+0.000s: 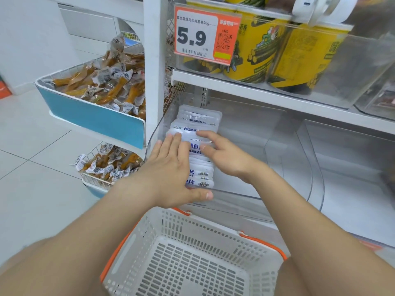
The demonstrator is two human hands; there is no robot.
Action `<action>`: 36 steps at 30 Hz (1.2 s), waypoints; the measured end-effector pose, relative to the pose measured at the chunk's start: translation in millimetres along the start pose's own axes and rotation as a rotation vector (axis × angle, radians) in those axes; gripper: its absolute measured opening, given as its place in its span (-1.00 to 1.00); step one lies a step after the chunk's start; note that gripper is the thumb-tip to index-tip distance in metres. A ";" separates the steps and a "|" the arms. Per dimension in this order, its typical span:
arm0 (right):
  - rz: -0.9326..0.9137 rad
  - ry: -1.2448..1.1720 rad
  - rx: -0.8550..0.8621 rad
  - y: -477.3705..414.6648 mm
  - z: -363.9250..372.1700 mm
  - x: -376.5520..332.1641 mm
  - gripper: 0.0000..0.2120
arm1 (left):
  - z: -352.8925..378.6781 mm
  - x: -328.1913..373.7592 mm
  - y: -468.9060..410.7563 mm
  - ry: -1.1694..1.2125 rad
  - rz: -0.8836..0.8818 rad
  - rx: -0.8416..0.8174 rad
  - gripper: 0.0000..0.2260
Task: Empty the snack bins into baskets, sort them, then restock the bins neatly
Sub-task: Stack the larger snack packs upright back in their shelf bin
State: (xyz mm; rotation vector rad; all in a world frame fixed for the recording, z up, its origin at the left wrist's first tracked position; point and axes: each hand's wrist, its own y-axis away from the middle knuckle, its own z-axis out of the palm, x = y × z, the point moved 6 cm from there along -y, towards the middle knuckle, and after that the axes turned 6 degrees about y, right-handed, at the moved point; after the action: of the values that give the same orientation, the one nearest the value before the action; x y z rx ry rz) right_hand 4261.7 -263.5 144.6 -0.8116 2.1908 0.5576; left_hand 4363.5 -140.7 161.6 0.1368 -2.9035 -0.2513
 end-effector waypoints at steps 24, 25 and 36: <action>0.415 0.135 -0.054 50.2 -12.3 14.9 -0.62 | -5.4 8.5 -11.6 -0.055 0.029 0.181 -0.08; 0.380 0.246 -0.090 54.5 -14.8 11.3 -0.59 | -2.4 11.8 -5.6 -0.046 0.044 0.178 -0.09; 0.111 0.716 -0.366 112.8 3.6 9.6 -0.58 | 12.1 8.7 -7.7 -0.129 0.141 0.100 -0.03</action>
State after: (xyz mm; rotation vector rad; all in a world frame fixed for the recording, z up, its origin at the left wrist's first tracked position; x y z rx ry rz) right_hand 4180.1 -185.1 150.9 -1.2292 2.8400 0.8340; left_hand 4352.9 -147.3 150.4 -0.0706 -3.0372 -0.0934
